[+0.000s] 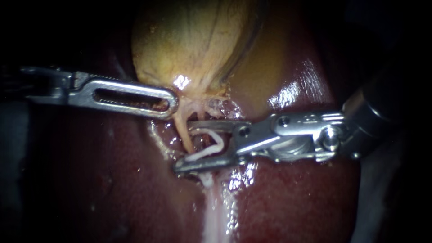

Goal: Clipping third clip left tube

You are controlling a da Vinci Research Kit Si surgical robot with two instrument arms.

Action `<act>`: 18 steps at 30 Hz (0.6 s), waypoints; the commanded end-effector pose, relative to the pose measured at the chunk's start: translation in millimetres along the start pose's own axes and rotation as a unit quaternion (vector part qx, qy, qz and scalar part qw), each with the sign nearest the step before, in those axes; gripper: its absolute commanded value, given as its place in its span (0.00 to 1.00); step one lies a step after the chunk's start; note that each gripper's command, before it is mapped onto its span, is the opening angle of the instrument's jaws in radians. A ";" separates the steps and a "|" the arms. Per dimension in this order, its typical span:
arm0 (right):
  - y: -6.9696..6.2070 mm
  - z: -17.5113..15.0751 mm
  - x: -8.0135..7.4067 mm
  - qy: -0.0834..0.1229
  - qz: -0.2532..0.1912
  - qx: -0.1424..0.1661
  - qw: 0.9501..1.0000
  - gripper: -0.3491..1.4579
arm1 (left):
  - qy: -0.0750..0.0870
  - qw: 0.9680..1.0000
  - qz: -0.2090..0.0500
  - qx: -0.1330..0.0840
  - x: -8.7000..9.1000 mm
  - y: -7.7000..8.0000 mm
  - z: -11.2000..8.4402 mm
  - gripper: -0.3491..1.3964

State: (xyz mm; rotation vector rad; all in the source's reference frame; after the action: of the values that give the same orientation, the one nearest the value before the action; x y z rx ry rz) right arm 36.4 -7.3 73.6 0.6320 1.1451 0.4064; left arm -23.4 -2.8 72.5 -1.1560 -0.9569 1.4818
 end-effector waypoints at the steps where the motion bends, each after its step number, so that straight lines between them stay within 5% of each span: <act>1: 0.1 0.3 0.1 -0.001 0.005 0.000 1.000 0.47 | 0.000 1.000 0.000 0.000 0.0 0.0 0.0 0.00; 11: 1.0 1.9 1.9 0.069 0.078 0.035 0.994 0.47 | 0.002 1.000 0.000 0.002 0.0 0.1 0.3 0.00; 18: 1.3 2.2 2.4 0.091 0.105 0.059 0.988 0.45 | 0.002 1.000 0.000 0.002 0.1 0.0 0.4 0.00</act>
State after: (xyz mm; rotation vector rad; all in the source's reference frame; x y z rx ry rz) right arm 39.3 -5.4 73.3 0.8400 1.2908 0.5966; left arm -23.8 -2.6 72.5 -1.1562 -0.9506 1.4806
